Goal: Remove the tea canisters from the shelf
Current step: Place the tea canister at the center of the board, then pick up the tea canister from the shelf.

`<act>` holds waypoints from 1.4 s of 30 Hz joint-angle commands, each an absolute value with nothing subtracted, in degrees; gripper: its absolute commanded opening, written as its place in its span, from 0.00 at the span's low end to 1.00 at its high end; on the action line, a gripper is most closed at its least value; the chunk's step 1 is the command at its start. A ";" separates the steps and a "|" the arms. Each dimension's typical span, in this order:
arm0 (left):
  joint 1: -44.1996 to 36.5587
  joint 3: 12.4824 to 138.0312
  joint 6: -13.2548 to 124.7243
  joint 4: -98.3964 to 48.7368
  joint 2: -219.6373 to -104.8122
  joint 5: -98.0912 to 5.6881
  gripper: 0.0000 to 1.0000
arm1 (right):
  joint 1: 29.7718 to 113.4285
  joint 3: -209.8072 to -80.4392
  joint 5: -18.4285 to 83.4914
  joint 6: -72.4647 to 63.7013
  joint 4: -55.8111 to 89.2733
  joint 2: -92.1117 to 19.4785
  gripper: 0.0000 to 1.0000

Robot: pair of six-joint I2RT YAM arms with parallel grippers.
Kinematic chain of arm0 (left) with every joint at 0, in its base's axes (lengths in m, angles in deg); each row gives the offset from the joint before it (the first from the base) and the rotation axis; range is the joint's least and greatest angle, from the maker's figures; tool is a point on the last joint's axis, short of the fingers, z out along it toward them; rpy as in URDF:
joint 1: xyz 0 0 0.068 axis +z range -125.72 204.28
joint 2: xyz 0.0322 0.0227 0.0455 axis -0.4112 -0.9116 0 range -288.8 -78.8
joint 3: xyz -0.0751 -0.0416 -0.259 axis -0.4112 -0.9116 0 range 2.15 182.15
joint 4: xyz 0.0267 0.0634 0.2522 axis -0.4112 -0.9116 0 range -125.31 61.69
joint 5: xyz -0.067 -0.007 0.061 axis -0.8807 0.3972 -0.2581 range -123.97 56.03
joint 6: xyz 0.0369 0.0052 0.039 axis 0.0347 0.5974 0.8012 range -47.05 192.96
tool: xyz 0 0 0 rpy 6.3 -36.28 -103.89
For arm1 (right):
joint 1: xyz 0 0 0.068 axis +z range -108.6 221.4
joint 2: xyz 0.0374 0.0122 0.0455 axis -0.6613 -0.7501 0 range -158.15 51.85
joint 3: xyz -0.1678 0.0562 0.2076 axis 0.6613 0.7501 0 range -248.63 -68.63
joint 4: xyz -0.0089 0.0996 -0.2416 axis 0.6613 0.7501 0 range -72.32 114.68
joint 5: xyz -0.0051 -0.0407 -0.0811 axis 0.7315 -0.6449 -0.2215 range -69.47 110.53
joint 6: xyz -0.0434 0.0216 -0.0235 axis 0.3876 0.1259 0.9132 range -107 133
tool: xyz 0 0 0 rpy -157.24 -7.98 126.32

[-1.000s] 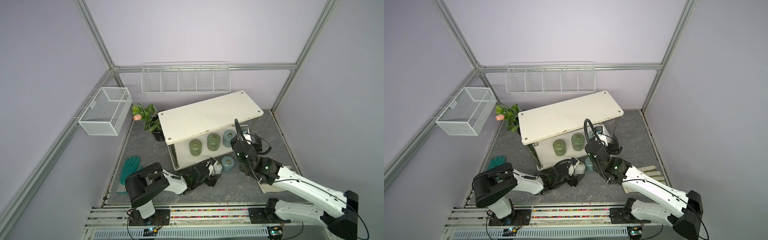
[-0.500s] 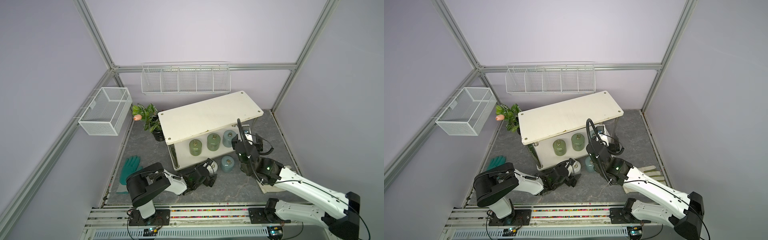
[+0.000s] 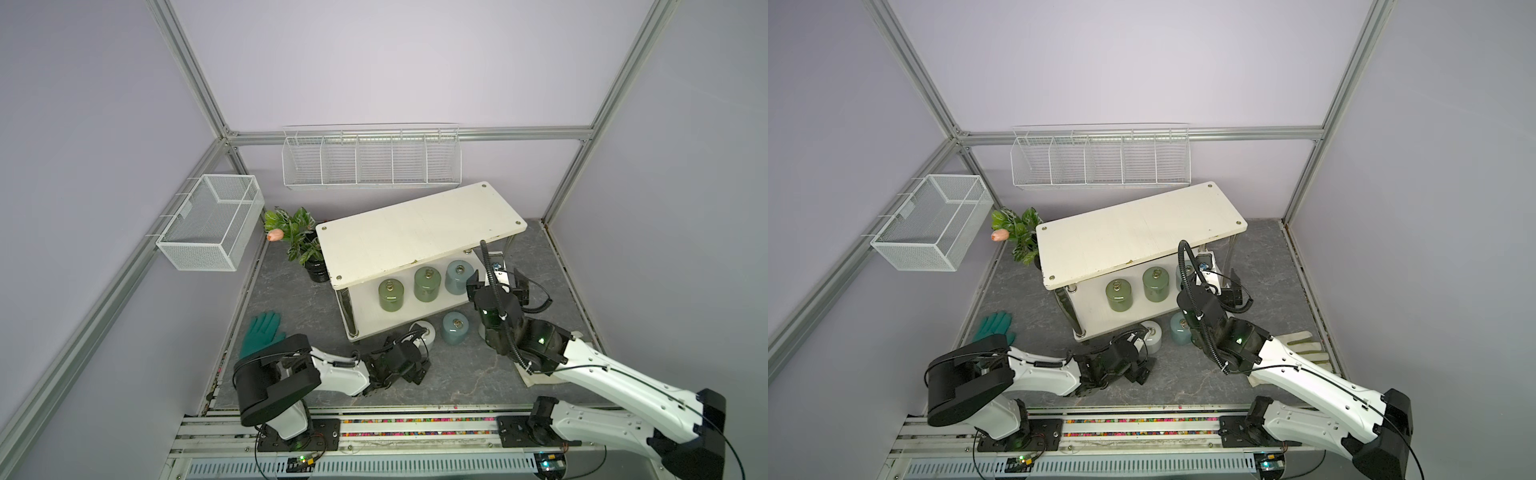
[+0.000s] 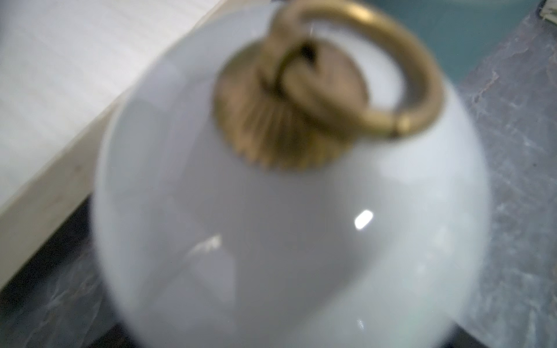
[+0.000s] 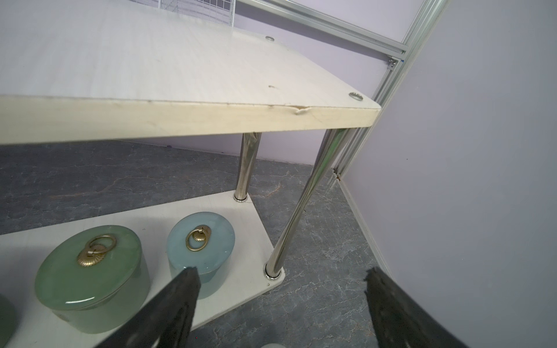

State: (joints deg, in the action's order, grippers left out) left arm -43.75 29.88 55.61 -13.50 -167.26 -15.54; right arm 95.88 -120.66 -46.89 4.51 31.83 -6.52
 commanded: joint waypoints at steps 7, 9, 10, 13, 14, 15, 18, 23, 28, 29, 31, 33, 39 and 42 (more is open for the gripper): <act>-44.08 22.15 43.86 -29.41 -142.41 -12.80 0.99 | 96.16 -117.48 -45.39 5.34 29.24 -3.40 0.89; -44.10 20.99 41.75 -32.15 -134.92 -12.02 0.99 | 96.15 -117.18 -45.13 5.36 29.41 -3.37 0.89; -44.12 20.35 40.22 -33.58 -130.72 -11.00 1.00 | 96.16 -117.07 -45.21 5.07 29.52 -3.38 0.89; -44.15 18.06 39.01 -37.39 -117.70 -10.32 0.99 | 96.12 -116.65 -44.35 3.92 30.18 -2.95 0.89; -44.12 17.83 38.31 -39.50 -114.40 -9.58 0.98 | 96.13 -116.49 -43.94 3.51 30.33 -2.71 0.89; -44.19 17.71 37.81 -41.87 -110.91 -8.31 0.97 | 96.15 -116.16 -43.50 3.25 30.51 -2.42 0.89; -44.13 18.42 37.75 -47.23 -104.29 -5.83 0.95 | 96.09 -114.93 -42.65 2.07 30.98 -1.57 0.89; -44.16 21.34 36.95 -48.90 -107.94 -1.83 0.95 | 95.98 -113.54 -40.76 -1.54 32.94 -1.93 0.89; -44.14 24.02 31.62 -49.03 -117.37 2.83 0.83 | 95.86 -113.19 -39.72 -3.81 33.59 -3.32 0.89; -44.10 24.41 30.37 -49.54 -118.55 3.76 0.81 | 95.89 -113.19 -39.57 -4.03 33.52 -3.57 0.89; -44.14 25.06 28.22 -50.66 -119.48 4.87 0.77 | 95.81 -113.15 -39.51 -4.31 33.37 -3.95 0.89; -44.14 25.03 25.85 -52.11 -119.12 7.38 0.75 | 95.67 -112.70 -39.11 -4.63 32.70 -4.03 0.89; -44.11 23.44 24.32 -53.62 -114.24 10.20 0.82 | 93.52 -109.68 -34.75 -7.72 30.30 -4.41 0.89; -44.19 23.32 25.01 -53.77 -112.92 11.45 0.91 | 91.79 -107.97 -31.64 -10.11 28.97 -5.03 0.89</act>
State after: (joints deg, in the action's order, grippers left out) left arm -43.99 23.26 26.85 -52.08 -113.86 7.98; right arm 92.97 -109.63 -35.02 -6.48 31.27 -4.34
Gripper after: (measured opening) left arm 0.896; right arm 0.889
